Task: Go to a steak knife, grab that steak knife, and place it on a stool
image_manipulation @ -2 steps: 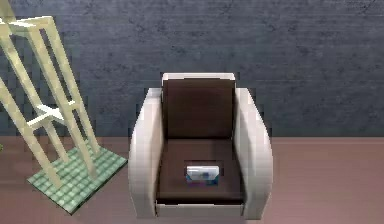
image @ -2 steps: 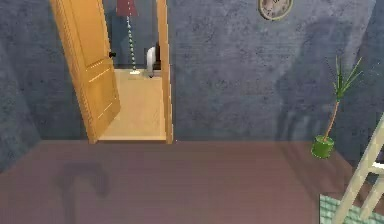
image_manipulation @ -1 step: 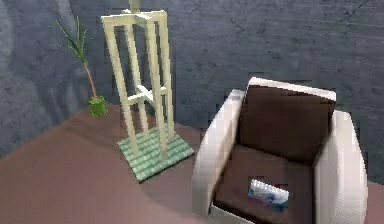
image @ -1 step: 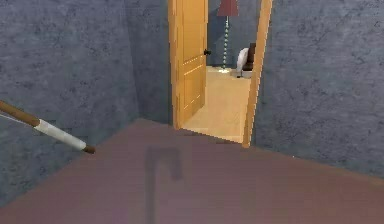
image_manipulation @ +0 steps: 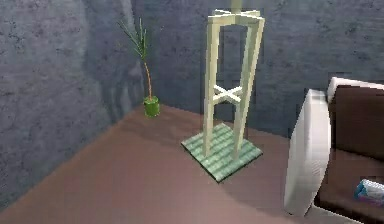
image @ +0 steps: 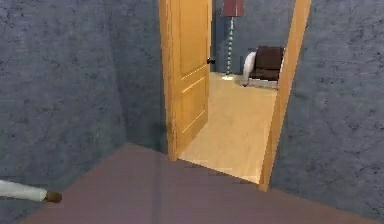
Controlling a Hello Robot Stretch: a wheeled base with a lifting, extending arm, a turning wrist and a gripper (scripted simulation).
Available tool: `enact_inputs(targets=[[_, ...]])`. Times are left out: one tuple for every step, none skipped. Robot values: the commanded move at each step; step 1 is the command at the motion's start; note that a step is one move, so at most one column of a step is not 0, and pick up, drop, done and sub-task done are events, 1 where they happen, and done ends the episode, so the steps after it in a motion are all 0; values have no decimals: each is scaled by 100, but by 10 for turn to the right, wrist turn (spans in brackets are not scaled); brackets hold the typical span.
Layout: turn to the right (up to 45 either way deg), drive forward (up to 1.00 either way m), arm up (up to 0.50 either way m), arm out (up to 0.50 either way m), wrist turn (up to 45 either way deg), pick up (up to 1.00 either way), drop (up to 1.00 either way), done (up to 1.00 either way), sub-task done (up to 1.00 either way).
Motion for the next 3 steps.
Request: enact_inputs(targets=[[120,0,0,0,0,0,0,0,0],[0,100,0,0,0,0,0,0,0],[60,0,0,0,0,0,0,0,0]])
